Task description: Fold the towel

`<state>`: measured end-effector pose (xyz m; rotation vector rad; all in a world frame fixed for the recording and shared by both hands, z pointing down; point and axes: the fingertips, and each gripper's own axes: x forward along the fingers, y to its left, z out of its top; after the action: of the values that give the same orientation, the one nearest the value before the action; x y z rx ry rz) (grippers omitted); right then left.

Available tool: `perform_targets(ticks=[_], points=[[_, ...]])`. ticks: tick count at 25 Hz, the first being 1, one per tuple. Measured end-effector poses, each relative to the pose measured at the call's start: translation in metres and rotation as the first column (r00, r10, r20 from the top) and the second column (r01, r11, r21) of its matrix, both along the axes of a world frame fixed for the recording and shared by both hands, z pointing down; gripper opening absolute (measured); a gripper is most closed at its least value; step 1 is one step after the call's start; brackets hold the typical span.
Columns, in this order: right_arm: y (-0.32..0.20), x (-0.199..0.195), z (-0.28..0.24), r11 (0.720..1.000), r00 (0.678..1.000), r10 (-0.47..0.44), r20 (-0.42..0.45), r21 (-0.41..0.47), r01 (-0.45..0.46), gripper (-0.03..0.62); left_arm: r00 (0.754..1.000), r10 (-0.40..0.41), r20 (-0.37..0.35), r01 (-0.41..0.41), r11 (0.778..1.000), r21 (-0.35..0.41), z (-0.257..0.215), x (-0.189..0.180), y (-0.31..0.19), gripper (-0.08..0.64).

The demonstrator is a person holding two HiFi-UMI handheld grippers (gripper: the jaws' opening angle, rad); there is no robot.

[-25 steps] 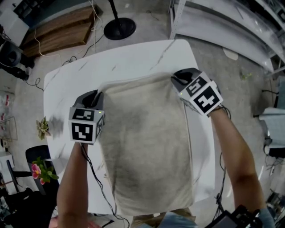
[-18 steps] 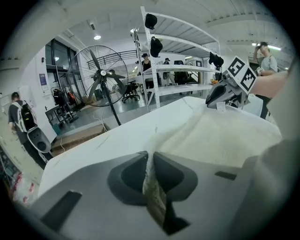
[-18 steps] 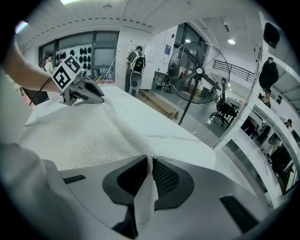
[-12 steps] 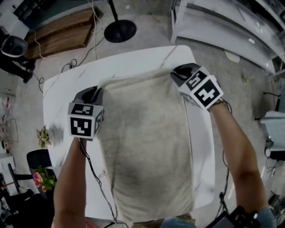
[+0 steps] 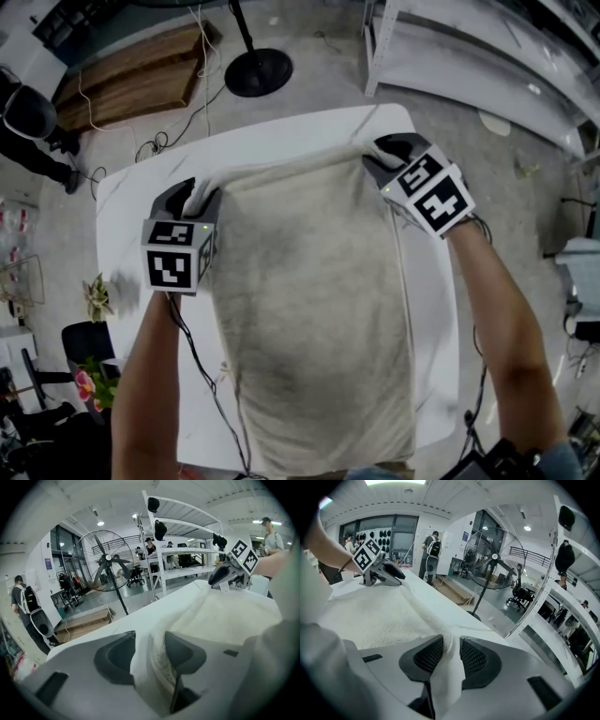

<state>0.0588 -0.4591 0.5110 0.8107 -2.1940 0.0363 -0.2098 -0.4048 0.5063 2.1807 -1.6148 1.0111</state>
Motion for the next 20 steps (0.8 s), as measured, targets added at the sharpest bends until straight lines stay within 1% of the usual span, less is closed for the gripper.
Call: perform_targets(ticks=[2,3,5,7,8,10,11,16,20], points=[[0.004,0.002,-0.002,1.000,1.000,-0.003,-0.008,0.013,0.003,0.130,0.999,-0.017,-0.039,0.017,1.000,0.002,-0.001,-0.006,-0.001,0.240],[0.005,0.003,-0.002,1.000,1.000,-0.002,-0.013,0.023,0.003,0.146,0.998,-0.023,-0.059,0.023,1.000,0.000,-0.001,-0.007,-0.001,0.257],[0.006,0.003,-0.004,0.999,1.000,0.011,-0.001,0.039,-0.011,0.146,0.996,-0.031,-0.082,0.031,1.000,-0.003,0.000,-0.010,-0.001,0.297],[0.009,0.003,-0.011,0.998,0.999,0.027,0.038,0.058,-0.029,0.197,0.997,-0.031,-0.073,0.031,1.000,-0.001,-0.001,-0.013,0.002,0.360],[0.011,0.004,-0.018,0.997,0.998,0.030,0.056,0.075,-0.034,0.201,0.998,-0.026,-0.059,0.027,1.000,0.001,-0.003,-0.015,0.004,0.374],[0.016,0.005,-0.032,0.994,0.997,0.030,0.076,0.106,-0.038,0.206,0.999,-0.018,-0.034,0.018,1.000,0.009,-0.010,-0.017,0.008,0.374],[0.019,0.006,-0.039,0.993,0.996,0.030,0.083,0.115,-0.040,0.206,0.999,-0.017,-0.033,0.018,1.000,0.015,-0.015,-0.018,0.011,0.374],[0.050,0.018,-0.068,0.989,0.994,0.045,0.100,0.136,-0.059,0.206,0.995,-0.016,-0.096,0.022,0.998,0.066,-0.053,-0.008,0.043,0.374],[0.099,0.029,-0.088,0.988,0.993,0.058,0.099,0.140,-0.072,0.205,0.990,0.018,-0.140,0.000,0.992,0.127,-0.094,0.012,0.089,0.374]])
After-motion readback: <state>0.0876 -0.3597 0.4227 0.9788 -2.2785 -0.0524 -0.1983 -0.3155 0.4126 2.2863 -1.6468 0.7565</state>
